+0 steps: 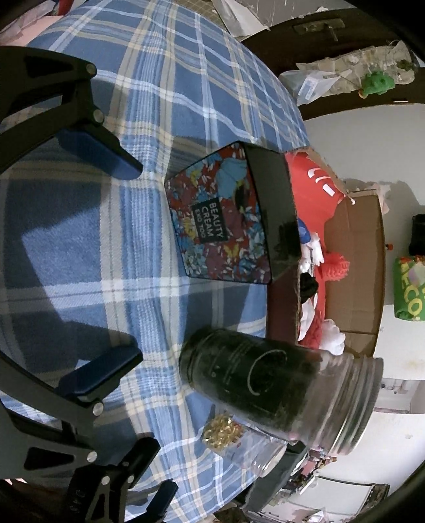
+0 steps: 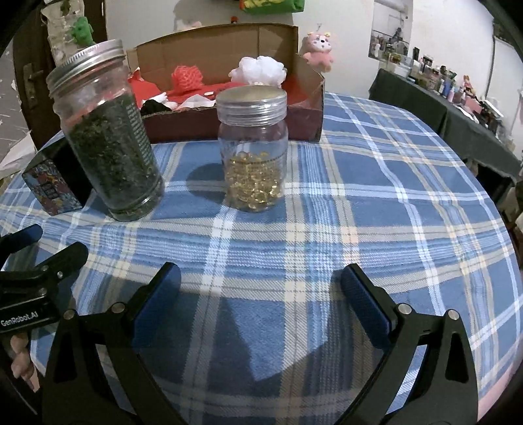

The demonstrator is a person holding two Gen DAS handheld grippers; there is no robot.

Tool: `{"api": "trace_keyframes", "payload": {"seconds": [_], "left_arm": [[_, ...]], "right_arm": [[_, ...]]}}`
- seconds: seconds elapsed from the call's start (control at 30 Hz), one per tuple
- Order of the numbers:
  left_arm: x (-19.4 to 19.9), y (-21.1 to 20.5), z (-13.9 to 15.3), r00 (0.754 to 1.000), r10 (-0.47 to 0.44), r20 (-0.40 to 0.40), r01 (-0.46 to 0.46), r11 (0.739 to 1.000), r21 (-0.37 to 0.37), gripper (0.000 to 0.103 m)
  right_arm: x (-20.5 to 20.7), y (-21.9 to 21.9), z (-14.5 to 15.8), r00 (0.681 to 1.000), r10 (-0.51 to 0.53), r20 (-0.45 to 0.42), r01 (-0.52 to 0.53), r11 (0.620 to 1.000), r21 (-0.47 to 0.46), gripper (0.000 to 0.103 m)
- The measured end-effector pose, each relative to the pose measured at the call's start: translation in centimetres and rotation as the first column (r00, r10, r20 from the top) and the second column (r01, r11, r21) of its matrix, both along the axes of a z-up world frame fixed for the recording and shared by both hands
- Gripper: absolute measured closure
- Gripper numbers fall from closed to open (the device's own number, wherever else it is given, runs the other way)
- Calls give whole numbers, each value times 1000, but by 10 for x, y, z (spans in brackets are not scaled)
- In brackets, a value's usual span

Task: Organize soft objects

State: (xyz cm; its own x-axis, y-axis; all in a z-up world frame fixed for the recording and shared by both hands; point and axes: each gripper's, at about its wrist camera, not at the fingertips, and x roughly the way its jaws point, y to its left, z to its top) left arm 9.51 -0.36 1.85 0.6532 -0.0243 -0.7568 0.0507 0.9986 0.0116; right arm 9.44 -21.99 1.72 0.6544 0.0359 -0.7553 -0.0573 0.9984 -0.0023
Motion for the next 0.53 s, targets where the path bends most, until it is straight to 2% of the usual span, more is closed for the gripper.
{"api": "trace_keyframes", "payload": {"seconds": [0.53], "left_arm": [[-1, -1, 0, 1000, -1, 4, 1, 1000, 3, 0]], "right_arm": [[0, 1, -1, 1000, -3, 3, 3, 1000, -3, 2]]}}
